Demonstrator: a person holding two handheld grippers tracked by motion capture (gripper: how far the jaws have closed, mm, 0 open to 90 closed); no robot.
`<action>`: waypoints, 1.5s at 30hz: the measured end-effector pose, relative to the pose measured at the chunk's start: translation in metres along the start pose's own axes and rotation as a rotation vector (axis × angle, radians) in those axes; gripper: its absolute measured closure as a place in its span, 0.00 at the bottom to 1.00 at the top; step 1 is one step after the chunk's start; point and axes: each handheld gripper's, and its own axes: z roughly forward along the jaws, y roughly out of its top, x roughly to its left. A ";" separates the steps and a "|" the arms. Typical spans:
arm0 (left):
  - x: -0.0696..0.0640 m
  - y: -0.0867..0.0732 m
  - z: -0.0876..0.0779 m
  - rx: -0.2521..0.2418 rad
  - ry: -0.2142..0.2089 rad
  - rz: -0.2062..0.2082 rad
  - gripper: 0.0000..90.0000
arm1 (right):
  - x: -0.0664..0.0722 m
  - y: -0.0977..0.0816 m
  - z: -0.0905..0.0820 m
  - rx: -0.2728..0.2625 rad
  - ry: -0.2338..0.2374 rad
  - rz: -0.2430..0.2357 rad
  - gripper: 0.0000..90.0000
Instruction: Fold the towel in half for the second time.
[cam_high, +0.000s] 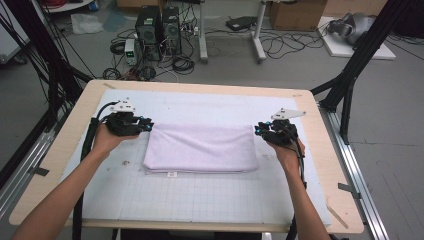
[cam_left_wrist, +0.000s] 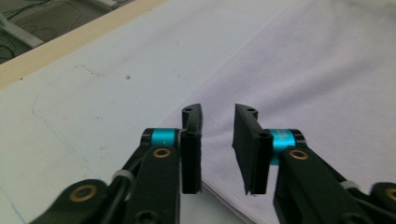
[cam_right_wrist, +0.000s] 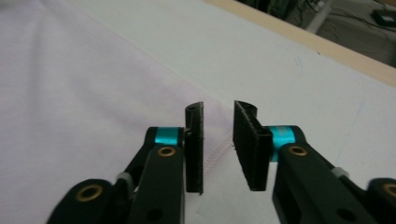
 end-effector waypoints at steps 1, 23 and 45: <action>-0.003 -0.003 -0.006 -0.020 -0.009 0.010 0.71 | 0.002 0.000 -0.005 -0.016 0.014 -0.004 0.65; -0.040 -0.082 -0.094 -0.289 0.031 0.016 0.02 | 0.033 -0.051 -0.082 -0.283 0.054 -0.036 0.01; -0.053 -0.117 -0.100 -0.330 0.040 -0.027 0.02 | 0.051 -0.109 -0.104 -0.369 0.043 -0.020 0.01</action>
